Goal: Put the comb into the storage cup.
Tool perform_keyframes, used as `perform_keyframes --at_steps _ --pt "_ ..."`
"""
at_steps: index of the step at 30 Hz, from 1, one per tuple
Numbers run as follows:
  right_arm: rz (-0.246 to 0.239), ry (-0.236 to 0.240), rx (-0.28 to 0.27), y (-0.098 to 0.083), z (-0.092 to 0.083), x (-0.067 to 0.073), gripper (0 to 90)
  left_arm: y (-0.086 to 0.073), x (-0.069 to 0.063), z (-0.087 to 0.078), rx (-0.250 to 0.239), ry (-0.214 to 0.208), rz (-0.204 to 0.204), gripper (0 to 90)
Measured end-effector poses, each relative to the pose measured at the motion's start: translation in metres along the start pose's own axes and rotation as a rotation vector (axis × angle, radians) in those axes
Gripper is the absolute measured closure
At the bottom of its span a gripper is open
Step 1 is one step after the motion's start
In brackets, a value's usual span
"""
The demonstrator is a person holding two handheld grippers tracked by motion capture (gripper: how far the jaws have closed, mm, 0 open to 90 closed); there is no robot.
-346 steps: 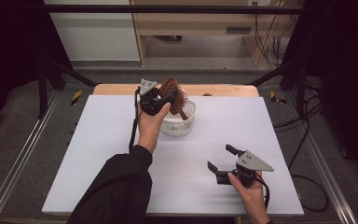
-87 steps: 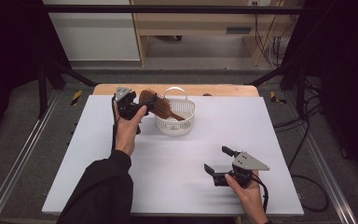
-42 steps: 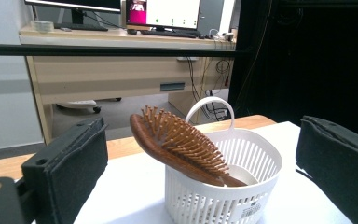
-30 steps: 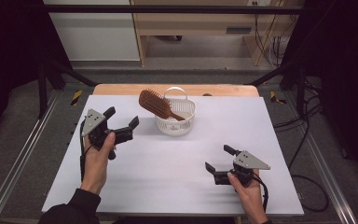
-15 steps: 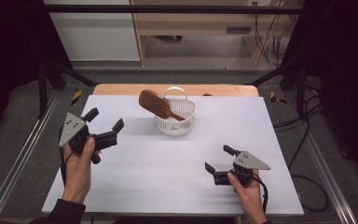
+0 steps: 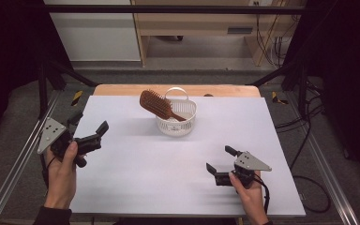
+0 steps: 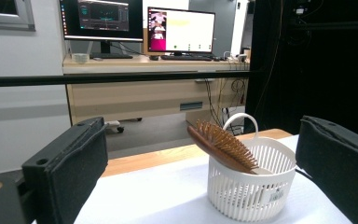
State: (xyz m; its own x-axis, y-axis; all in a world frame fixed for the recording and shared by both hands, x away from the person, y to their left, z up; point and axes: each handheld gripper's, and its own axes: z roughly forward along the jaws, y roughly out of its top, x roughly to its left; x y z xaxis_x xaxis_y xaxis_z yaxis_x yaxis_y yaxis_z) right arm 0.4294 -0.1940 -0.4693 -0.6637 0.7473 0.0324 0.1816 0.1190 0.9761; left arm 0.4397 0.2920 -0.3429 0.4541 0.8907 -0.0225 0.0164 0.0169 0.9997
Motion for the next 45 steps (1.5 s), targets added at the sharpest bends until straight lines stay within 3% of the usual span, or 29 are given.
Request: perform_keyframes --at_steps 7,12,19,21,33,41,45 --pt "0.011 -0.002 -0.01 0.002 -0.005 -0.001 4.0 -0.006 0.008 -0.014 -0.013 -0.003 -0.008 2.3" --pt "0.02 -0.002 -0.035 0.008 -0.011 -0.002 4.0 -0.02 0.011 -0.028 -0.025 0.003 -0.027 2.4" --pt "-0.037 -0.034 -0.055 0.017 -0.021 -0.005 3.9 -0.032 0.016 -0.04 -0.018 0.015 -0.015 2.3" --pt "-0.053 -0.041 -0.045 0.017 -0.027 -0.009 3.7 -0.034 0.015 -0.042 -0.012 0.022 0.01 2.3" --pt "-0.054 -0.084 -0.038 0.01 -0.046 -0.026 3.3 -0.059 0.005 -0.045 0.029 -0.01 0.035 2.3" --pt "-0.01 -0.144 -0.077 0.001 -0.056 -0.043 3.3 -0.082 -0.008 -0.044 0.062 -0.028 0.031 2.5" --pt "-0.004 -0.151 -0.082 0.0 -0.058 -0.046 3.3 -0.091 -0.012 -0.042 0.083 -0.036 0.033 2.4"
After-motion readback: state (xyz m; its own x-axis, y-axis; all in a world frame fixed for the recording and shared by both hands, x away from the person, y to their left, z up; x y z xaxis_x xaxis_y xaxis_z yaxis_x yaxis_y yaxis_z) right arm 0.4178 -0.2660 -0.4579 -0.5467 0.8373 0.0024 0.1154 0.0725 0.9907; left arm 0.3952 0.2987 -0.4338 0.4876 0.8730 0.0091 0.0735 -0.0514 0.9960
